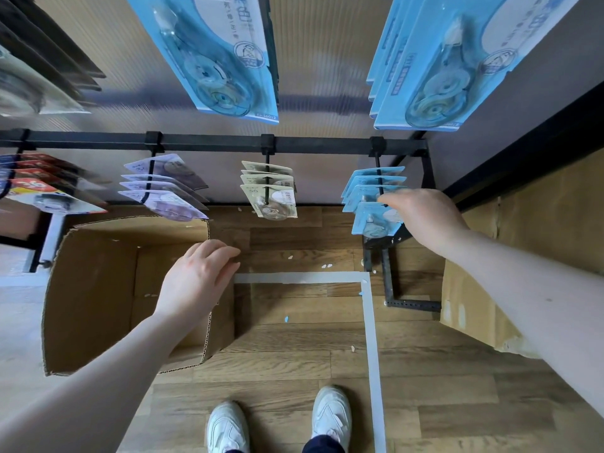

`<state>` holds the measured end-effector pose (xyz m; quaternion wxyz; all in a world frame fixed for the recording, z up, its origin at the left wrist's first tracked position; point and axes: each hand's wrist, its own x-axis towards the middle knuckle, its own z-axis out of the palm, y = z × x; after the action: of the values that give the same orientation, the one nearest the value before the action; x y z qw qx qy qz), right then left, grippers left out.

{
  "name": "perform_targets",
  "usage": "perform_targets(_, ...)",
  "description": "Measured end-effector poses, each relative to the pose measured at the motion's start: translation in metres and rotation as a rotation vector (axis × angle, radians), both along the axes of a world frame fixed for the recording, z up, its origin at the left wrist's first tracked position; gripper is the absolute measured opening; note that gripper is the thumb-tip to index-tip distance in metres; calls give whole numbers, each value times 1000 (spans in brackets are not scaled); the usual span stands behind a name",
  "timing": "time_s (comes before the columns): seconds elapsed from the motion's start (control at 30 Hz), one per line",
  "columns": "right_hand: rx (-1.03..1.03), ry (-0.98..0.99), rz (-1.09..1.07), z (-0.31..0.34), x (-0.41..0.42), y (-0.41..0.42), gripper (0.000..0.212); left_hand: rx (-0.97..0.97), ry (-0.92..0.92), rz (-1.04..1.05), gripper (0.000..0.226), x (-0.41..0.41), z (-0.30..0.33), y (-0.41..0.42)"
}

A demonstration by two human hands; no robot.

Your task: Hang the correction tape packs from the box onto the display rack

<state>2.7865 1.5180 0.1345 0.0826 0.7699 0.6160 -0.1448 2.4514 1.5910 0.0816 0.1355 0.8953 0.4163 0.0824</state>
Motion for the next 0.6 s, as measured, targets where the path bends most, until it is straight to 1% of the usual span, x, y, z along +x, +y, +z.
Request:
perform_targets(0.07,2,8,13,3,3,0,40,-4,-2,-3,14,-1,-1,1)
perform_targets(0.17,-18,4,13,2,5,4,40,0,-4,5,12,-3,-3,1)
perform_targets(0.23,-23,-8,9,-1,5,8,39,-12,-5,7,18,-5,-5,0)
perform_targets(0.33,-33,-51,19,-5,3,14,40,-30,5,0,12,-5,-7,-1)
perform_targets(0.43,-30,-69,15,-7,4,18,38,-52,16,-4,16,-4,-8,-1)
perform_targets(0.6,-2,-77,15,-8,8,26,37,-61,14,0,15,-4,-8,1)
